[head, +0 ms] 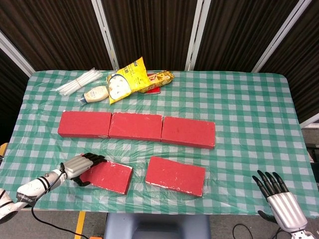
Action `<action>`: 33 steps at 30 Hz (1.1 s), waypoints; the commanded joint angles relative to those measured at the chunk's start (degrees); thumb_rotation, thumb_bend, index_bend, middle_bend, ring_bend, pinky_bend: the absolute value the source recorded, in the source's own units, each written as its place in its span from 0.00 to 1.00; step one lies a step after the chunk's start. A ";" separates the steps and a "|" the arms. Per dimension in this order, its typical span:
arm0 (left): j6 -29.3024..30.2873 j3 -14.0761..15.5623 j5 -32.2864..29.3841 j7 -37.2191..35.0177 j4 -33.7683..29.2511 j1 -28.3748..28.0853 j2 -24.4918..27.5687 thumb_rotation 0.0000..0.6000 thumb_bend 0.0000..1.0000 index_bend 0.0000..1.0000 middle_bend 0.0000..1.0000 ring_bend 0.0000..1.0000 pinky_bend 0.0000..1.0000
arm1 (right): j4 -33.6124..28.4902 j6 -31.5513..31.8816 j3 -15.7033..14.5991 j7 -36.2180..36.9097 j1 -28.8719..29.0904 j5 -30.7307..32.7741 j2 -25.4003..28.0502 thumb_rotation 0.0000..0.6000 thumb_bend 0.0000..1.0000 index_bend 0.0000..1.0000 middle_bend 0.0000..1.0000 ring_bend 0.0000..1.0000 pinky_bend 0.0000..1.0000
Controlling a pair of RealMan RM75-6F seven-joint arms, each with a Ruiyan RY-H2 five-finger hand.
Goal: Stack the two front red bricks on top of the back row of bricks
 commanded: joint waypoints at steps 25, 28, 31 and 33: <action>3.50 2.15 1.26 2.32 -1.20 1.77 0.81 1.00 0.30 0.00 0.00 0.00 0.00 | -0.26 -0.05 0.09 -0.43 0.00 0.02 -0.12 1.00 0.17 0.00 0.00 0.00 0.00; 4.04 2.14 1.12 3.91 -1.09 2.31 0.62 1.00 0.31 0.00 0.00 0.00 0.00 | -0.28 0.11 0.08 -0.44 -0.06 -0.04 -0.11 1.00 0.17 0.00 0.00 0.00 0.00; 4.41 2.20 1.04 5.32 -1.24 2.75 0.60 1.00 0.31 0.00 0.00 0.00 0.00 | -0.32 0.27 0.11 -0.29 -0.09 -0.08 -0.08 1.00 0.17 0.00 0.00 0.00 0.00; 4.62 2.29 1.05 6.06 -1.30 3.04 0.51 1.00 0.30 0.00 0.00 0.00 0.00 | -0.32 0.30 0.12 -0.25 -0.07 -0.12 -0.06 1.00 0.17 0.00 0.00 0.00 0.00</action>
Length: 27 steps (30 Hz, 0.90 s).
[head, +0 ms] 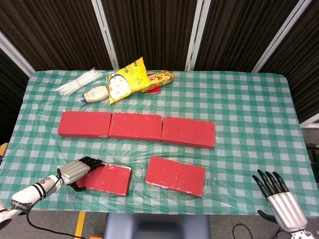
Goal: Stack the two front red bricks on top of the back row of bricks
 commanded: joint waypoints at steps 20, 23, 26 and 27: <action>0.40 0.52 -1.02 7.73 -1.82 2.44 -0.59 1.00 0.30 0.00 0.00 0.00 0.00 | -0.36 -0.62 0.09 -0.16 0.39 0.04 -0.11 1.00 0.17 0.00 0.00 0.00 0.00; 0.40 0.61 -0.81 8.23 -1.81 2.55 -0.78 1.00 0.30 0.00 0.00 0.00 0.00 | -0.38 -0.55 0.08 -0.10 0.37 0.03 -0.09 1.00 0.17 0.00 0.00 0.00 0.00; 0.31 0.66 -0.76 8.35 -1.83 2.56 -0.85 1.00 0.30 0.00 0.00 0.00 0.00 | -0.38 -0.52 0.07 -0.10 0.35 0.00 -0.07 1.00 0.17 0.00 0.00 0.00 0.00; 0.25 0.71 -0.70 8.48 -1.82 2.58 -0.95 1.00 0.30 0.00 0.00 0.00 0.00 | -0.36 -0.52 0.07 -0.10 0.36 0.00 -0.07 1.00 0.17 0.00 0.00 0.00 0.00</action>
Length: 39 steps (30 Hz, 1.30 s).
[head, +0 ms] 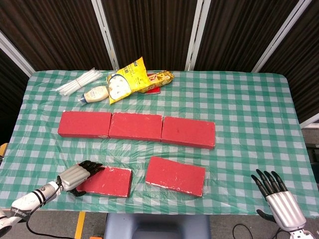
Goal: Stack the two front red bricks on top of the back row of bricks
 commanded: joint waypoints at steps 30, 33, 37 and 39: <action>9.14 -2.97 -0.01 7.01 6.83 5.33 -6.30 1.00 0.40 0.48 0.86 0.63 0.85 | -0.19 -0.82 -0.25 -0.63 0.21 0.16 -0.09 1.00 0.17 0.00 0.00 0.00 0.00; 9.80 -3.03 -0.02 6.53 7.13 5.73 -6.46 1.00 0.41 0.51 0.88 0.65 0.87 | -0.19 -0.78 -0.25 -0.53 0.21 0.18 -0.04 1.00 0.17 0.00 0.00 0.00 0.00; 10.29 -3.11 -0.13 5.95 6.69 5.95 -5.87 1.00 0.41 0.51 0.89 0.65 0.88 | -0.18 -0.89 -0.23 -0.52 0.27 0.23 -0.05 1.00 0.17 0.00 0.00 0.00 0.00; 10.69 -3.20 -0.16 5.32 6.35 6.05 -5.39 1.00 0.41 0.51 0.89 0.66 0.88 | -0.17 -0.99 -0.24 -0.57 0.30 0.24 -0.09 1.00 0.17 0.00 0.00 0.00 0.00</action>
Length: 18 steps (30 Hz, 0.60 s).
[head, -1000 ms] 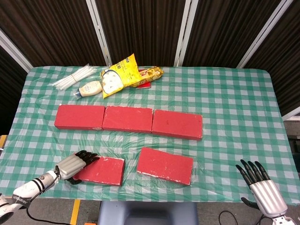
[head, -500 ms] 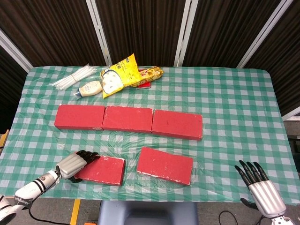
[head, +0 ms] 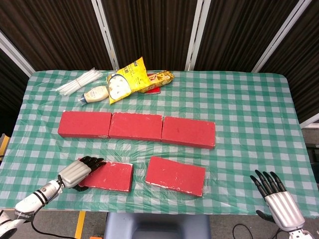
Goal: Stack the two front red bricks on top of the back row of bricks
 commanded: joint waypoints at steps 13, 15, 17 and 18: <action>2.49 -5.24 -3.30 -2.78 -4.04 -1.45 4.99 1.00 0.41 0.51 0.89 0.66 0.88 | -0.25 -0.74 0.42 -0.72 0.35 0.67 -0.31 1.00 0.17 0.00 0.00 0.00 0.00; 0.74 -6.82 -5.19 -2.61 -4.14 -2.68 5.13 1.00 0.41 0.50 0.89 0.66 0.88 | -0.46 -1.11 0.60 -0.76 0.56 0.98 -0.34 1.00 0.17 0.00 0.00 0.00 0.00; -1.15 -8.12 -6.76 -2.44 -3.52 -3.94 4.82 1.00 0.41 0.50 0.89 0.66 0.88 | -0.62 -1.39 0.81 -0.83 0.76 1.29 -0.36 1.00 0.17 0.00 0.00 0.00 0.00; -2.38 -8.96 -7.71 -2.33 -2.76 -4.79 4.42 1.00 0.41 0.50 0.89 0.66 0.88 | -0.71 -1.57 0.98 -0.79 0.89 1.54 -0.36 1.00 0.17 0.00 0.00 0.00 0.00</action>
